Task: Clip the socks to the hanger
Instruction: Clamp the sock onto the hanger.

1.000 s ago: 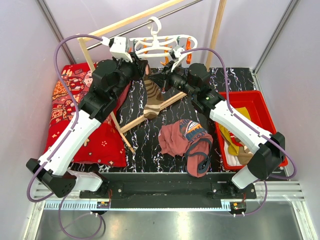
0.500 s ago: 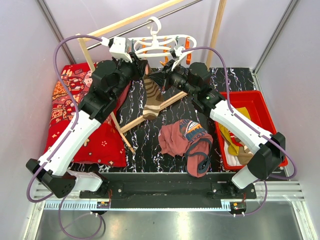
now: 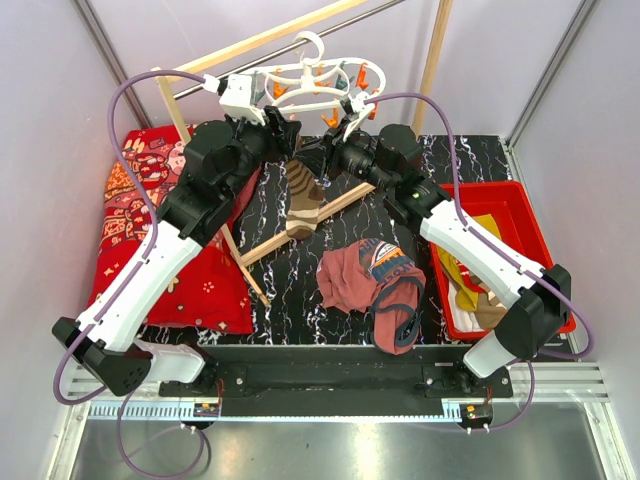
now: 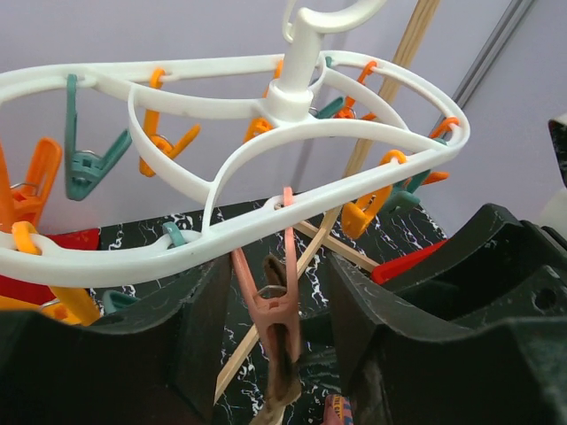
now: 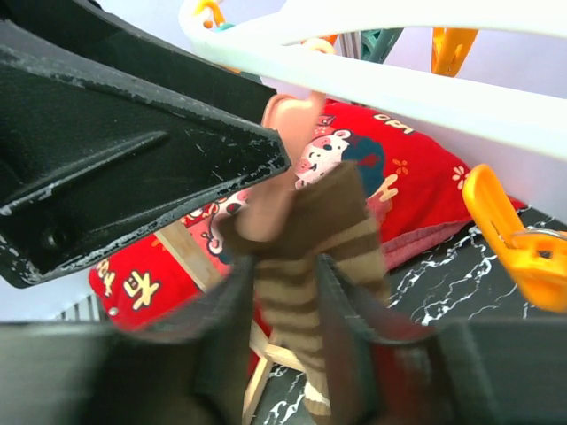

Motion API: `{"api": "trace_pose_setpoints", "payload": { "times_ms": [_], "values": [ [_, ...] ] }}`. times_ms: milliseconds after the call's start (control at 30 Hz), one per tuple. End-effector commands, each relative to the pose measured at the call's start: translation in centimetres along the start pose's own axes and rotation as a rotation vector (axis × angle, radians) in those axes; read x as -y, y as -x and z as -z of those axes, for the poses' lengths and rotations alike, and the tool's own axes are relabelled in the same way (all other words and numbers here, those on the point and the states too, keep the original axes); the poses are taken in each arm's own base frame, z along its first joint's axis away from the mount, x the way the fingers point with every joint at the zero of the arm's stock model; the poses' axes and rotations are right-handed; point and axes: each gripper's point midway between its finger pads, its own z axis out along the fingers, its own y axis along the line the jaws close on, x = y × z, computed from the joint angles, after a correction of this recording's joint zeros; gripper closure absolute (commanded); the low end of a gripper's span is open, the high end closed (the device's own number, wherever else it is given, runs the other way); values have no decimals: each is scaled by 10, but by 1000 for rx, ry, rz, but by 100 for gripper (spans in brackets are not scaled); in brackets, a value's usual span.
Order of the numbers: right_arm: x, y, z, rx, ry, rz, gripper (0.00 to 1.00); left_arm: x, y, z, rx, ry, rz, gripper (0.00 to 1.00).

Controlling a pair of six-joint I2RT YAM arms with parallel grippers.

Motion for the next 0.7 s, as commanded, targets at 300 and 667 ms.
{"api": "trace_pose_setpoints", "payload": {
  "times_ms": [300,667],
  "values": [
    [8,12,49,72,-131,120,35,2,15,4,44,0,32,49],
    [20,34,67,200,-216,253,35,7,13,-1,22,-13,55,49]
  ]
}}
